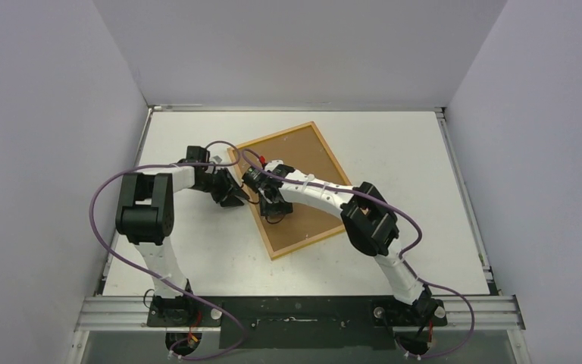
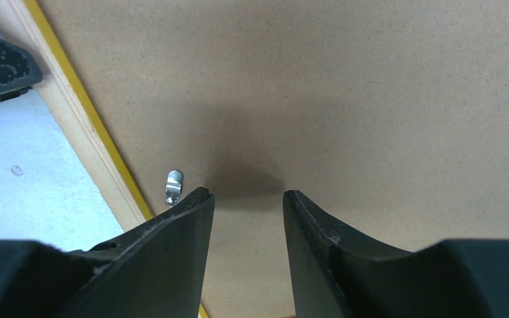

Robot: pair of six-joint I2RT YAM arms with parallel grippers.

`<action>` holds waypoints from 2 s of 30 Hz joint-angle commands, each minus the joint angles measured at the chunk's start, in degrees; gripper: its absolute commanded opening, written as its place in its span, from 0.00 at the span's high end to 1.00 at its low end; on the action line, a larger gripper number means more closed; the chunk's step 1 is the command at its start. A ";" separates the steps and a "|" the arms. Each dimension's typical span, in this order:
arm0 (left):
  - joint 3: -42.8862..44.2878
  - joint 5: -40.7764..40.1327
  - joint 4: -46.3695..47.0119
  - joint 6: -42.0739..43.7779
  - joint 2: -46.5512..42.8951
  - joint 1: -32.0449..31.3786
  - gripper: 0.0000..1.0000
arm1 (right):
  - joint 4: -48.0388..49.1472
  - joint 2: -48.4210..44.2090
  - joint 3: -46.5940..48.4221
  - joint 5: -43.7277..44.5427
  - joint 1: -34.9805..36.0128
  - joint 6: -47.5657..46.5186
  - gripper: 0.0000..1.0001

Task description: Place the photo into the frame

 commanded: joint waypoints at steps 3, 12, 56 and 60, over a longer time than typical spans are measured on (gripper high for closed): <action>0.26 -0.08 1.04 -0.46 1.07 0.13 0.70 | 0.14 1.86 3.37 0.80 0.08 -0.72 0.59; 0.10 -0.09 0.86 -0.38 1.43 0.13 0.71 | 0.55 3.32 4.34 -1.05 0.25 -1.38 0.57; -0.32 0.18 1.21 -0.46 1.67 0.13 0.72 | 0.03 4.73 3.64 -6.49 1.55 -8.25 0.43; -0.34 0.17 1.19 -0.56 1.60 0.15 0.72 | 0.27 4.14 3.19 -5.93 1.55 -7.90 0.43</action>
